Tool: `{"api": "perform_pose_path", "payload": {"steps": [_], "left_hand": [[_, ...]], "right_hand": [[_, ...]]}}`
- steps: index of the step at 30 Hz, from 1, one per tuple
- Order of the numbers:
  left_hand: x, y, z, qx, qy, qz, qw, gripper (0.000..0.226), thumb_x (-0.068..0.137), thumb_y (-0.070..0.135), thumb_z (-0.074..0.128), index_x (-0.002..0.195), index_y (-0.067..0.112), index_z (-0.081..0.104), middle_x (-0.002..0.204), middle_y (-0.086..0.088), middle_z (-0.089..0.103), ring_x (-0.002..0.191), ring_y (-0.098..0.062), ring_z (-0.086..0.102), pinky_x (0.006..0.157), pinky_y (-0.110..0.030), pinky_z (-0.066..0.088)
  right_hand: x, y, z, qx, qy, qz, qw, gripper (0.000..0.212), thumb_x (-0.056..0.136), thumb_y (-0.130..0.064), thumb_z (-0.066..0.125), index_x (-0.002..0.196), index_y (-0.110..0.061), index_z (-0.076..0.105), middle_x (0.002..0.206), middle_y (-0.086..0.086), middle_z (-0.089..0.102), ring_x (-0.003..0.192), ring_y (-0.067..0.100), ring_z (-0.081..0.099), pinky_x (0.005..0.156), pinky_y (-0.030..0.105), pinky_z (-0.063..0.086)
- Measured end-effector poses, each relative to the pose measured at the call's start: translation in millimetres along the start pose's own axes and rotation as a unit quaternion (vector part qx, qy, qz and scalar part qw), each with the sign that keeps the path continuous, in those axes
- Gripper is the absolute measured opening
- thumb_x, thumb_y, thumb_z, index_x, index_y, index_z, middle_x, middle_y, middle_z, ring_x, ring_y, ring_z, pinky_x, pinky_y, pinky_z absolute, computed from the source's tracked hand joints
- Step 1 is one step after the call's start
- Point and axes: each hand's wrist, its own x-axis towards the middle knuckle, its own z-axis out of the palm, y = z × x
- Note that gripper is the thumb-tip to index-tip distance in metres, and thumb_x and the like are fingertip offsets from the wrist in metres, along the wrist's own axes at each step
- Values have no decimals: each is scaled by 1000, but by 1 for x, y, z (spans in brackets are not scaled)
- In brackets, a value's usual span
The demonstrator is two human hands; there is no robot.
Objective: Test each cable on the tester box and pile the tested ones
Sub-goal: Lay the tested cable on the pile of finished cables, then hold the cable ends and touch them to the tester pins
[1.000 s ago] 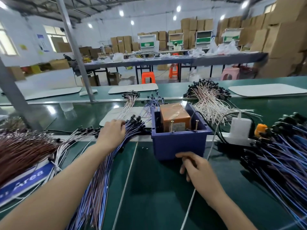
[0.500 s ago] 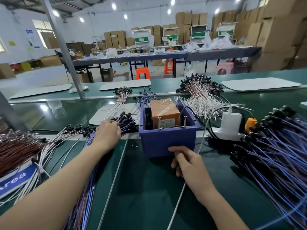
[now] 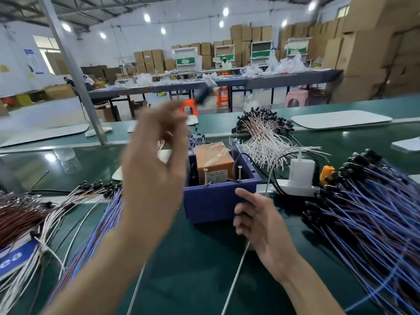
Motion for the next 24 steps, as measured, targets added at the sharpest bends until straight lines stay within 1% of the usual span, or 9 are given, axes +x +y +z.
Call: {"api": "perform_pose_path", "payload": {"steps": [3,6,8,11,14,16,18,20,24], "left_hand": [[-60,19,32,-7,-91,-20,996,12,101,17,59,112,18,62,102,13,58,94,5,58,82,-8,44],[-104,21,59,-10,-190,-81,978,14,97,14,63,111,16,63,102,10,57,89,-1,59,79,-15,48],[-120,20,72,-1,-236,-120,964,13,101,21,58,112,16,62,103,6,57,85,-13,61,75,-33,51],[-130,21,78,56,-289,-97,951,27,105,36,45,116,17,60,107,4,61,83,-23,66,66,-44,53],[-133,18,66,125,-356,-25,926,36,98,39,39,113,23,68,99,9,72,65,-14,69,46,-30,53],[-137,10,52,187,-384,24,904,34,91,38,43,97,30,75,81,15,72,48,-8,61,43,-20,47],[-135,-7,31,238,-363,63,898,33,87,34,46,79,30,77,67,13,66,46,-8,57,53,-21,47],[-128,-28,2,295,-327,104,892,31,84,28,48,79,27,78,68,11,64,56,-12,63,70,-28,43],[-99,-53,-50,395,-257,120,874,44,61,9,60,99,19,78,101,-7,65,98,-32,55,86,-44,36]], "right_hand": [[-2,-14,1,102,-32,-8,994,55,93,-55,47,117,-13,75,106,14,72,96,27,69,92,39,52],[-8,-27,-3,148,-62,-18,987,66,90,-67,44,114,-15,76,116,16,71,112,28,68,98,43,53],[-11,-34,-8,141,-85,-30,986,62,92,-66,46,109,-16,77,106,11,73,112,28,67,93,40,55],[-11,-35,-17,87,-75,-55,992,37,94,-51,57,84,-18,69,69,-2,51,75,18,62,84,32,55],[-7,-32,-23,69,-18,-67,995,29,96,-43,58,77,-21,62,56,-6,27,46,10,31,59,25,51],[-5,-34,-30,91,26,-73,993,31,96,-41,55,75,-22,65,51,-8,23,40,7,21,39,21,35],[-5,-37,-38,130,58,-79,987,28,96,-37,54,75,-22,66,49,-7,22,36,5,18,31,20,23],[-4,-39,-43,161,75,-74,981,25,96,-34,53,78,-22,64,47,-6,22,35,6,12,28,20,19],[-2,-30,-40,179,57,-6,982,20,98,-30,50,90,-20,66,49,-6,25,38,7,9,28,20,15]]}}
